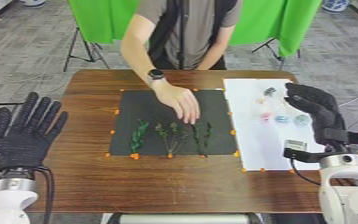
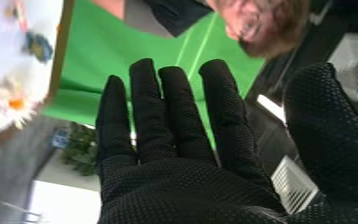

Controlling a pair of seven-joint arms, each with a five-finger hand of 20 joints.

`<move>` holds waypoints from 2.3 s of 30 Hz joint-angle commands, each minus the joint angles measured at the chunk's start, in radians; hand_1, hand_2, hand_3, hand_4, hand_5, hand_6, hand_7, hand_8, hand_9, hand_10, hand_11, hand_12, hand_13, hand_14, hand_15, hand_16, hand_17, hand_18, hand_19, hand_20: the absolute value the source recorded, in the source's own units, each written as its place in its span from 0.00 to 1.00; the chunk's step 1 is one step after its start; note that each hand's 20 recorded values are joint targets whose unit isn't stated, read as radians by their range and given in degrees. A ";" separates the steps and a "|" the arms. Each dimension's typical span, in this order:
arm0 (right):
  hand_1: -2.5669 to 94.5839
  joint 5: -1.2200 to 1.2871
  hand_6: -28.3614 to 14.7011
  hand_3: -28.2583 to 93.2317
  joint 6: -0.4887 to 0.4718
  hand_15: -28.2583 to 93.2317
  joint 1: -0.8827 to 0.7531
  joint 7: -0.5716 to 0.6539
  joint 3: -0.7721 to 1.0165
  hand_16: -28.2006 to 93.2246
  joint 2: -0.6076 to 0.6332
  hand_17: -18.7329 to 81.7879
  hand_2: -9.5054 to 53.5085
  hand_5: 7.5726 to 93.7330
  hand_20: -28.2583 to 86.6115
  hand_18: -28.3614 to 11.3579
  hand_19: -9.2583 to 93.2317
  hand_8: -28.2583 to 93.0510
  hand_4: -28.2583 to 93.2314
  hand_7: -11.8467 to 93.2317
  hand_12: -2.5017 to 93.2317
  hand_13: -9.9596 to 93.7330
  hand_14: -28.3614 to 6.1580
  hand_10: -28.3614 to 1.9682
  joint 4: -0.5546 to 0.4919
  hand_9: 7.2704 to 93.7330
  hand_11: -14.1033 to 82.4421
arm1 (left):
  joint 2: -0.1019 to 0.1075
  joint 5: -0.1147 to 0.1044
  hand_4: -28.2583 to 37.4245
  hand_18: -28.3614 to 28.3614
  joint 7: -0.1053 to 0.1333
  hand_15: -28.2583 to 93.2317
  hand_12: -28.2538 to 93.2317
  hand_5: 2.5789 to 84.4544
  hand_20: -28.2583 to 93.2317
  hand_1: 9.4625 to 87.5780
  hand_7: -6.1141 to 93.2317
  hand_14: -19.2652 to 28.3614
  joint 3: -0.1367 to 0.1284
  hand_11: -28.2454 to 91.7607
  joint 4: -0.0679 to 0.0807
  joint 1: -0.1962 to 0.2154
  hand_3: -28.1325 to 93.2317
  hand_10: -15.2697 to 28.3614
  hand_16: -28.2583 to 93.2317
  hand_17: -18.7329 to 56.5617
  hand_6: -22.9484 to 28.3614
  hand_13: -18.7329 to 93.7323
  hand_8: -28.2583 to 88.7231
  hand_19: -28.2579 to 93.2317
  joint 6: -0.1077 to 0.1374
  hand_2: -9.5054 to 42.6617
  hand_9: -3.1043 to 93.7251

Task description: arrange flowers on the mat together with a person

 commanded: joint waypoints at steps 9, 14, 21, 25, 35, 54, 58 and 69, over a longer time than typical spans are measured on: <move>0.43 -0.933 0.62 0.88 -0.163 0.40 0.038 0.439 -0.027 0.42 0.059 0.30 0.07 0.38 0.35 0.32 0.50 0.13 0.03 0.31 0.21 0.43 0.47 0.51 -0.001 0.38 0.25 | -0.016 0.005 0.00 0.73 -0.005 0.41 0.30 0.51 0.33 0.18 0.17 0.69 0.002 0.35 -0.011 0.050 0.84 0.65 0.19 0.17 0.59 0.40 0.17 0.47 0.011 0.45 0.42; 0.44 -1.106 0.67 0.90 -0.177 0.36 0.122 0.530 -0.141 0.43 0.116 0.29 0.00 0.36 0.33 0.33 0.50 0.13 0.02 0.31 0.21 0.37 0.50 0.59 0.045 0.37 0.23 | -0.020 0.017 0.00 0.73 -0.022 0.41 0.30 0.51 0.33 0.18 0.17 0.69 -0.004 0.35 -0.012 0.045 0.84 0.65 0.19 0.16 0.59 0.40 0.17 0.47 0.026 0.45 0.42; 0.47 -1.105 0.69 0.90 -0.196 0.36 0.255 0.562 -0.259 0.43 0.133 0.28 0.00 0.36 0.32 0.34 0.51 0.12 0.00 0.32 0.21 0.34 0.47 0.60 0.155 0.36 0.23 | -0.019 0.061 0.00 0.73 -0.020 0.42 0.30 0.51 0.33 0.18 0.17 0.70 0.012 0.35 -0.006 0.042 0.84 0.65 0.19 0.16 0.59 0.40 0.17 0.47 0.027 0.46 0.42; 0.49 -1.064 0.69 0.89 -0.251 0.37 0.333 0.548 -0.308 0.42 0.124 0.27 0.00 0.36 0.32 0.34 0.52 0.12 0.00 0.32 0.21 0.32 0.44 0.60 0.220 0.35 0.23 | -0.019 0.060 0.00 0.73 -0.019 0.42 0.30 0.51 0.33 0.18 0.17 0.71 0.014 0.35 -0.007 0.046 0.84 0.65 0.20 0.16 0.59 0.40 0.17 0.47 0.030 0.47 0.42; 0.47 -0.964 0.71 0.88 -0.460 0.35 0.455 0.510 -0.361 0.41 0.132 0.23 0.00 0.37 0.31 0.33 0.51 0.12 0.00 0.31 0.20 0.28 0.40 0.61 0.297 0.31 0.20 | -0.024 0.067 0.00 0.73 -0.039 0.43 0.30 0.51 0.33 0.18 0.18 0.71 0.023 0.35 0.002 0.038 0.84 0.65 0.19 0.17 0.59 0.40 0.17 0.47 0.034 0.48 0.42; 0.58 -0.949 0.80 0.74 -0.246 0.39 0.530 0.547 -0.554 0.38 0.123 0.26 0.10 0.54 0.30 0.34 0.53 0.15 0.00 0.59 0.19 0.34 0.47 0.60 0.419 0.41 0.25 | -0.015 0.038 0.00 0.73 -0.048 0.45 0.30 0.53 0.33 0.18 0.18 0.72 0.029 0.36 -0.004 0.031 0.83 0.66 0.19 0.16 0.60 0.40 0.16 0.48 0.083 0.51 0.43; 0.59 -0.954 0.80 0.73 -0.217 0.39 0.542 0.541 -0.569 0.38 0.123 0.27 0.14 0.58 0.30 0.35 0.52 0.17 0.00 0.62 0.19 0.36 0.49 0.62 0.416 0.44 0.26 | -0.016 0.042 0.00 0.73 -0.052 0.46 0.30 0.53 0.33 0.18 0.18 0.72 0.031 0.37 -0.003 0.027 0.83 0.66 0.19 0.16 0.60 0.40 0.16 0.48 0.083 0.51 0.43; 0.59 -0.939 0.79 0.75 -0.123 0.39 0.531 0.547 -0.568 0.38 0.120 0.27 0.15 0.59 0.30 0.35 0.53 0.19 0.00 0.65 0.19 0.37 0.50 0.64 0.378 0.46 0.27 | -0.022 0.039 0.00 0.73 -0.050 0.46 0.30 0.53 0.33 0.18 0.18 0.72 0.037 0.37 0.002 0.028 0.83 0.66 0.19 0.16 0.60 0.40 0.16 0.49 0.074 0.51 0.43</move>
